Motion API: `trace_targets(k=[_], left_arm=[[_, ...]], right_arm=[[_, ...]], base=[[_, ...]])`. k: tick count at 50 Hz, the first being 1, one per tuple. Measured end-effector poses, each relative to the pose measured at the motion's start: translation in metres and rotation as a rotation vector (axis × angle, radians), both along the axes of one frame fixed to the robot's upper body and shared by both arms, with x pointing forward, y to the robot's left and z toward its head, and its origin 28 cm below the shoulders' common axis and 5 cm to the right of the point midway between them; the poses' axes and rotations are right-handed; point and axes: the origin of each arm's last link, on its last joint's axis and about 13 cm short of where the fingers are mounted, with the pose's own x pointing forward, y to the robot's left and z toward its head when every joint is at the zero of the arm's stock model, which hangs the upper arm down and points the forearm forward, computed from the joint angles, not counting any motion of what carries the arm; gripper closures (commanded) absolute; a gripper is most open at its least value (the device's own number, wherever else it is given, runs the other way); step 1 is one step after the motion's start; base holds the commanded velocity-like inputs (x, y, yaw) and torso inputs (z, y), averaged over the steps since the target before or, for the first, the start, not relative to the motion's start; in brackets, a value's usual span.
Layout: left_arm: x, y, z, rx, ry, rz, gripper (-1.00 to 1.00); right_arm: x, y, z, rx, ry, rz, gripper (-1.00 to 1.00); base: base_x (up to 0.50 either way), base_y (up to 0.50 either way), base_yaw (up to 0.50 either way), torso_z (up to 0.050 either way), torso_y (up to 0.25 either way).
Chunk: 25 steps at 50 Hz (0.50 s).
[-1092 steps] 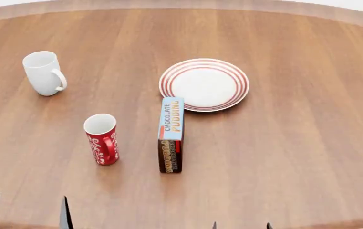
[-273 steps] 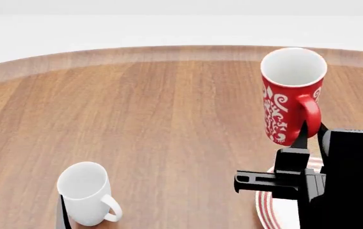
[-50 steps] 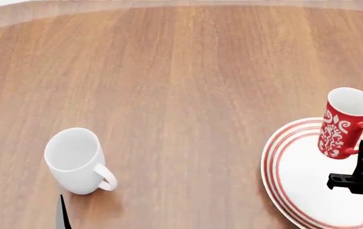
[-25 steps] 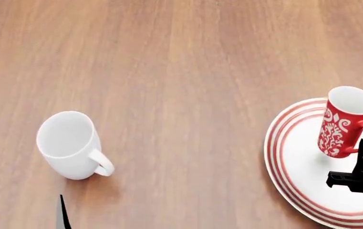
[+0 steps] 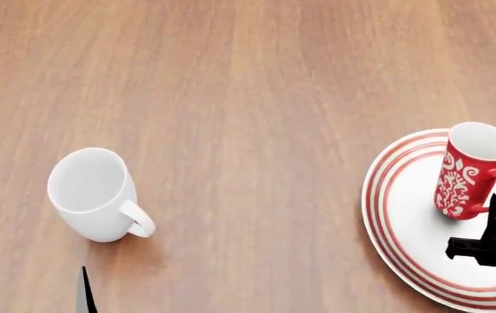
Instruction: Pick up the red mug and put it on the plate
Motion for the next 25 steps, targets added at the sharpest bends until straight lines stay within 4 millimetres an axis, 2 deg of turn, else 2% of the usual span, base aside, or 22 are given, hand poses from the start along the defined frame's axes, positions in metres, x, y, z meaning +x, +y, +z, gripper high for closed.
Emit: trace_targets(k=[25], left_arm=[[0.0, 0.0, 0.0, 0.001, 0.0, -0.005, -1.0]], right_arm=[[-0.0003, -0.0002, -0.0083, 0.005, 0.009, 0.002, 1.0]], base=[[0.0, 0.0, 0.0, 0.0, 0.0]])
